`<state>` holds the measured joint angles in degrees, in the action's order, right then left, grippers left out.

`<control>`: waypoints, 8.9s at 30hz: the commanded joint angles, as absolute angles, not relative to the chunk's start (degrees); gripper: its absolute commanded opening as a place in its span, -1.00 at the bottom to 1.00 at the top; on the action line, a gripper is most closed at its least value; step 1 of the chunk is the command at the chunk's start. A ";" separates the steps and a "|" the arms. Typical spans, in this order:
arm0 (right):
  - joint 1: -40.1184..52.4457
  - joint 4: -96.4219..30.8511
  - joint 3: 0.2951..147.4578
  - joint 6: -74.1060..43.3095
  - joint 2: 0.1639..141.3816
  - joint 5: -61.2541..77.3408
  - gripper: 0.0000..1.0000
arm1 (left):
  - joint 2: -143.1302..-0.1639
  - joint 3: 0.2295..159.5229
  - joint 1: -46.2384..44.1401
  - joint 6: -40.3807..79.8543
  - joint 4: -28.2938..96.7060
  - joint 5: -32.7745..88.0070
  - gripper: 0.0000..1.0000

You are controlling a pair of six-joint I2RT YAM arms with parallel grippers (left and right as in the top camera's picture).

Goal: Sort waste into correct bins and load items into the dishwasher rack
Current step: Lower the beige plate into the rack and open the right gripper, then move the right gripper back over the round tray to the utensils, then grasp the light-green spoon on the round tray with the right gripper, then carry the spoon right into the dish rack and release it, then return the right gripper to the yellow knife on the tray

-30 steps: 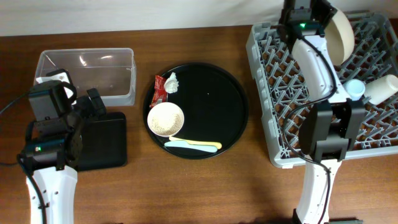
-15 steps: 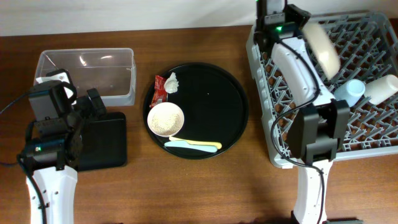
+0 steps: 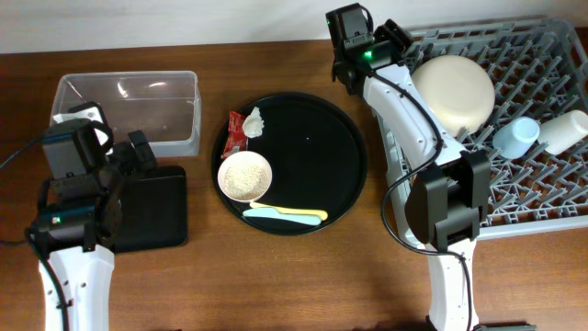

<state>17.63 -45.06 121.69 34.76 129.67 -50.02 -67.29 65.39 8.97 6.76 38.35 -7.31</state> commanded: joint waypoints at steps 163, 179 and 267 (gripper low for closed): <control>32.84 -58.52 83.59 28.91 117.69 -4.51 -0.83 | -71.11 66.96 11.31 6.42 29.56 4.47 0.99; 32.84 -61.17 83.59 28.01 110.41 -8.05 -0.91 | -71.11 66.96 11.31 6.42 29.56 4.47 0.99; 27.97 -63.33 83.35 29.76 107.94 10.57 0.02 | -71.11 66.96 11.31 6.42 29.56 4.47 1.00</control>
